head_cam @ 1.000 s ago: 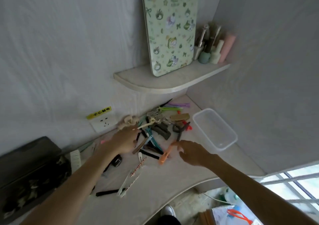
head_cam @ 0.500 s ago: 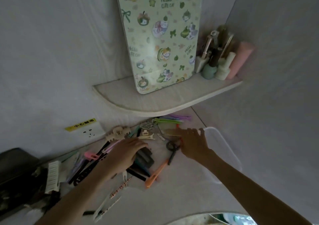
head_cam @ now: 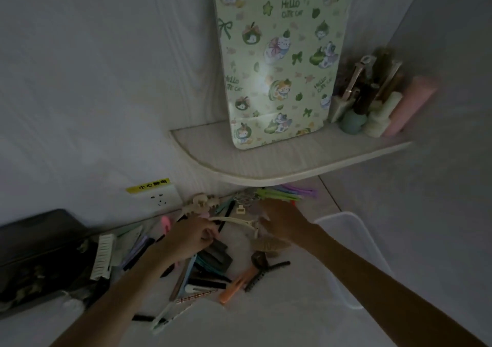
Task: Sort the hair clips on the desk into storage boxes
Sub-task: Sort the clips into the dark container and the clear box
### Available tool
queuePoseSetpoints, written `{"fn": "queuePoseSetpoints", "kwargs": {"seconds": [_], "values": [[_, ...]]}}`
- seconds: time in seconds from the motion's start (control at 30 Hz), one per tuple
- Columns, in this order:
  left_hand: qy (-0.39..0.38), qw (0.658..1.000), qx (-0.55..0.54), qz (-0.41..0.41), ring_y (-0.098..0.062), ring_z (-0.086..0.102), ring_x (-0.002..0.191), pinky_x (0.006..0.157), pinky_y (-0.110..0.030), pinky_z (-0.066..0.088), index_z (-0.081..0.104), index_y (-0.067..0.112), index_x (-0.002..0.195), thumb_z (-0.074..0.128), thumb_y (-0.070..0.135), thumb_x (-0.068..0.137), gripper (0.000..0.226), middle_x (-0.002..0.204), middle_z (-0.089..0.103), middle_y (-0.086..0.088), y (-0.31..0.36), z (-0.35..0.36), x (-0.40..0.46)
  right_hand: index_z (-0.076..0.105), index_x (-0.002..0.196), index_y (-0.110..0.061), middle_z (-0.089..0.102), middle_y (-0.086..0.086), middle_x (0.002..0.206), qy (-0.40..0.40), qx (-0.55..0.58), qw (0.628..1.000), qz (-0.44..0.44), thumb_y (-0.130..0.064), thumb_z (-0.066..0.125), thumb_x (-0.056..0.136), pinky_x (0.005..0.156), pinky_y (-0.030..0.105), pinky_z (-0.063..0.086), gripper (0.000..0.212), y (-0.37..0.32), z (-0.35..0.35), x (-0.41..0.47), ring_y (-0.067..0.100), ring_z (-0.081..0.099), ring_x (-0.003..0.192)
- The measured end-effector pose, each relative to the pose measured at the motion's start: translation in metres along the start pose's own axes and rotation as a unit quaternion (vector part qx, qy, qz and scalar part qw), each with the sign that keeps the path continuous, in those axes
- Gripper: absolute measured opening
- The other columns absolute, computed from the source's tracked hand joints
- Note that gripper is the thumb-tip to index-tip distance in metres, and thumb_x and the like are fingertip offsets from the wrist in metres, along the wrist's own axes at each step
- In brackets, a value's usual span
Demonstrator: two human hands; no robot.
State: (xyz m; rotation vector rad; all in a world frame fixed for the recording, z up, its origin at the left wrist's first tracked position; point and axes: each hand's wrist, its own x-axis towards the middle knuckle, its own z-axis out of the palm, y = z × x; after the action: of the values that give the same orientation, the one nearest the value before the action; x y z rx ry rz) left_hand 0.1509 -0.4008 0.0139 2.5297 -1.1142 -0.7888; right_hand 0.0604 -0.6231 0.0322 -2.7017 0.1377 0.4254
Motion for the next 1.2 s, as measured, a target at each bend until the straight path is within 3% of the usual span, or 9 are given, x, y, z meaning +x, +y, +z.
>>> {"fn": "queuePoseSetpoints", "kwargs": {"seconds": [0.13, 0.3, 0.47, 0.53, 0.67, 0.83, 0.97, 1.1, 1.2], "values": [[-0.010, 0.996, -0.085, -0.023, -0.005, 0.062, 0.097, 0.072, -0.003, 0.044, 0.069, 0.016, 0.099, 0.058, 0.012, 0.091, 0.014, 0.133, 0.056, -0.008, -0.003, 0.001, -0.003, 0.042, 0.138, -0.008, 0.034, 0.015, 0.146, -0.024, -0.067, 0.997, -0.029, 0.000, 0.047, 0.090, 0.099, 0.044, 0.040, 0.049, -0.025, 0.024, 0.033, 0.035, 0.038, 0.130], [-0.020, 0.989, -0.140, -0.052, -0.010, 0.044, 0.131, 0.105, -0.022, 0.039, 0.070, 0.028, 0.087, 0.051, 0.001, 0.091, 0.034, 0.146, 0.043, -0.004, -0.014, 0.000, -0.010, 0.054, 0.121, 0.005, 0.048, 0.023, 0.131, 0.062, -0.026, 0.998, -0.012, 0.000, 0.044, 0.090, 0.094, 0.045, 0.045, 0.032, -0.026, 0.043, 0.046, 0.038, 0.050, 0.117], [0.044, 0.986, -0.138, -0.084, -0.007, 0.044, 0.131, 0.107, -0.023, 0.036, 0.069, 0.021, 0.104, 0.046, 0.002, 0.090, 0.033, 0.142, 0.047, 0.010, -0.020, 0.002, -0.009, 0.059, 0.115, -0.007, 0.057, 0.009, 0.093, 0.045, 0.190, 0.973, 0.125, -0.012, 0.048, 0.093, 0.048, 0.011, 0.041, 0.025, -0.024, 0.043, 0.033, 0.014, 0.051, 0.070], [0.088, 0.983, -0.118, -0.113, -0.009, 0.051, 0.125, 0.104, -0.026, 0.040, 0.068, 0.025, 0.108, 0.046, 0.007, 0.092, 0.032, 0.135, 0.054, 0.013, -0.020, 0.000, -0.010, 0.061, 0.112, -0.001, 0.060, 0.015, 0.109, 0.020, 0.156, 0.982, 0.100, -0.010, 0.051, 0.090, 0.052, 0.006, 0.040, 0.025, -0.017, 0.040, 0.028, 0.013, 0.052, 0.080], [0.083, 0.982, -0.115, -0.126, -0.013, 0.061, 0.107, 0.082, -0.025, 0.050, 0.054, 0.035, 0.129, 0.047, 0.011, 0.093, 0.044, 0.136, 0.053, 0.012, -0.033, 0.004, -0.012, 0.071, 0.096, -0.008, 0.067, 0.010, 0.108, -0.062, 0.031, 0.997, 0.032, -0.031, 0.064, 0.084, 0.081, 0.029, 0.045, 0.026, -0.010, 0.016, 0.019, 0.024, 0.059, 0.105], [0.149, 0.983, -0.067, -0.085, -0.017, 0.054, 0.119, 0.098, -0.036, 0.046, 0.056, 0.027, 0.128, 0.052, 0.008, 0.088, 0.043, 0.134, 0.056, 0.006, -0.018, 0.019, -0.007, 0.064, 0.106, 0.005, 0.068, 0.022, 0.102, 0.011, 0.180, 0.977, 0.109, -0.024, 0.055, 0.092, 0.085, 0.039, 0.049, 0.033, 0.003, -0.031, 0.010, 0.032, 0.065, 0.096], [0.175, 0.982, -0.057, -0.037, -0.018, 0.056, 0.112, 0.092, -0.035, 0.048, 0.060, 0.022, 0.121, 0.054, 0.014, 0.091, 0.032, 0.123, 0.061, 0.000, 0.022, 0.021, 0.003, 0.057, 0.113, 0.005, 0.065, 0.029, 0.104, -0.001, 0.318, 0.938, 0.135, -0.010, 0.057, 0.090, 0.069, 0.028, 0.054, 0.028, 0.006, -0.040, -0.005, 0.017, 0.063, 0.066], [0.050, 0.993, -0.059, 0.094, -0.013, 0.052, 0.118, 0.099, -0.033, 0.044, 0.054, 0.028, 0.126, 0.057, 0.035, 0.090, 0.037, 0.129, 0.056, 0.006, 0.059, 0.031, 0.011, 0.054, 0.119, -0.002, 0.064, 0.020, 0.108, -0.039, 0.256, 0.953, 0.156, -0.014, 0.056, 0.091, 0.054, 0.013, 0.049, 0.031, 0.006, -0.031, -0.018, 0.012, 0.060, 0.064], [0.016, 0.995, -0.035, 0.090, -0.013, 0.054, 0.112, 0.095, -0.032, 0.044, 0.050, 0.031, 0.127, 0.058, 0.041, 0.088, 0.042, 0.125, 0.058, 0.007, 0.077, 0.049, 0.011, 0.054, 0.124, -0.005, 0.066, 0.015, 0.104, -0.040, 0.230, 0.958, 0.166, -0.015, 0.053, 0.093, 0.053, 0.014, 0.049, 0.033, 0.012, -0.025, -0.024, 0.012, 0.061, 0.065]]}}
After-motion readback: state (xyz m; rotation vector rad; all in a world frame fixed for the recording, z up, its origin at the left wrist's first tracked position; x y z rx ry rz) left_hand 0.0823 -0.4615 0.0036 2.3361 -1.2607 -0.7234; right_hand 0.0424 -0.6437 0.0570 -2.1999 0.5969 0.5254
